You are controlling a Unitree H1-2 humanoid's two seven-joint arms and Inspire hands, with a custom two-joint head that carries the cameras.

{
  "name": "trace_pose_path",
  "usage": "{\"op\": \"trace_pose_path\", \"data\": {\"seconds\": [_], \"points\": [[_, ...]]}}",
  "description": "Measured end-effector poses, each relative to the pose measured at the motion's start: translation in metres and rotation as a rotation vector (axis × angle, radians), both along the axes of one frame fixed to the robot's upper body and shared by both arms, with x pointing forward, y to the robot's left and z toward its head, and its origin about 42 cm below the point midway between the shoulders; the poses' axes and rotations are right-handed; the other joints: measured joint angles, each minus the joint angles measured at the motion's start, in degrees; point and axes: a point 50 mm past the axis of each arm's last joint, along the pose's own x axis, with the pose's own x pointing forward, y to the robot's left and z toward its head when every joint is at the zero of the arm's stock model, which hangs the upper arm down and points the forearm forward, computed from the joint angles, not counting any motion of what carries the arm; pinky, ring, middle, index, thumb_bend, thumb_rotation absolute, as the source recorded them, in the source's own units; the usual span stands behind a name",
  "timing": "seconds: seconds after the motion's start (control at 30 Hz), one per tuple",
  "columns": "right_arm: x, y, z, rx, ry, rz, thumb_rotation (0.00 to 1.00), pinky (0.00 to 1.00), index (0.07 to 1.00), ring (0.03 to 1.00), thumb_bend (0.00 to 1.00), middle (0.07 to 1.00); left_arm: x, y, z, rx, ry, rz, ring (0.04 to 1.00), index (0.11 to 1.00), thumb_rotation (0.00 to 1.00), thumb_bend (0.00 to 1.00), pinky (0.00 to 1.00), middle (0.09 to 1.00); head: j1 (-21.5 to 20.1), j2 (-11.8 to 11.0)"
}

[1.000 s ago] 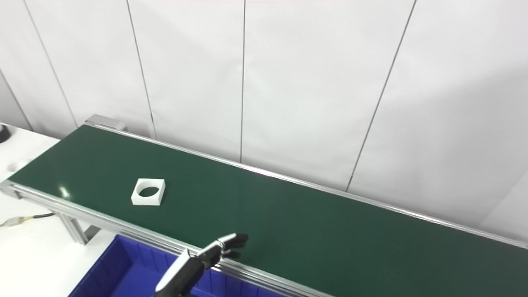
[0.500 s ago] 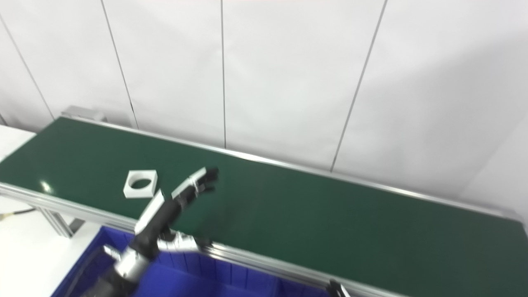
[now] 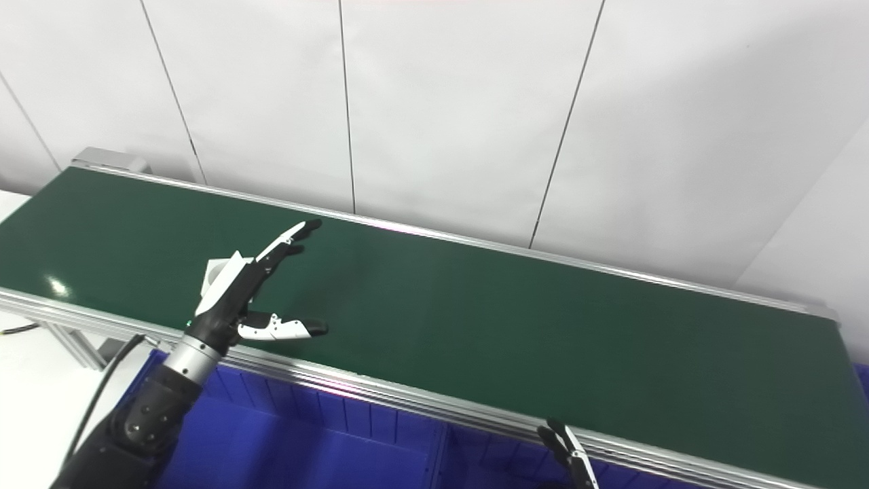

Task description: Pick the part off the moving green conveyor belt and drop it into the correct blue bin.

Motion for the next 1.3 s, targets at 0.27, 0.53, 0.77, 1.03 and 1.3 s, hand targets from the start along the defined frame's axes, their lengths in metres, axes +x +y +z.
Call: {"op": "trace_pose_path", "data": {"seconds": [0.27,0.53,0.77,1.03,1.3], "points": [[0.001,-0.005,0.003,0.020,0.007,-0.003,0.74,0.86,0.858,0.828,0.81,0.806,0.022,0.012,0.003,0.148,0.055,0.054,0.932,0.933,0.43,0.83,0.85,0.971,3.7,-1.0],[-0.004,-0.008,0.001,0.022,0.022,-0.007,0.77,0.90,0.868,0.849,0.80,0.812,0.034,0.018,-0.004,0.348,0.132,0.142,0.997,0.938,0.38,0.86,1.00,0.978,7.8,-2.5],[-0.004,-0.013,0.001,0.031,0.036,-0.007,0.79,0.93,0.880,0.866,0.81,0.822,0.044,0.022,-0.003,0.455,0.142,0.195,1.000,0.931,0.36,0.90,1.00,0.994,11.0,-3.9],[-0.002,-0.017,0.000,0.049,0.051,-0.006,0.78,0.94,0.892,0.872,0.78,0.827,0.056,0.032,-0.016,0.543,0.199,0.257,1.000,0.935,0.31,0.93,1.00,1.000,12.7,-4.8],[0.001,-0.021,0.000,0.063,0.061,-0.003,0.79,0.94,0.896,0.873,0.79,0.826,0.067,0.038,-0.029,0.602,0.238,0.298,1.000,0.933,0.29,0.93,1.00,1.000,13.2,-5.3]]}}
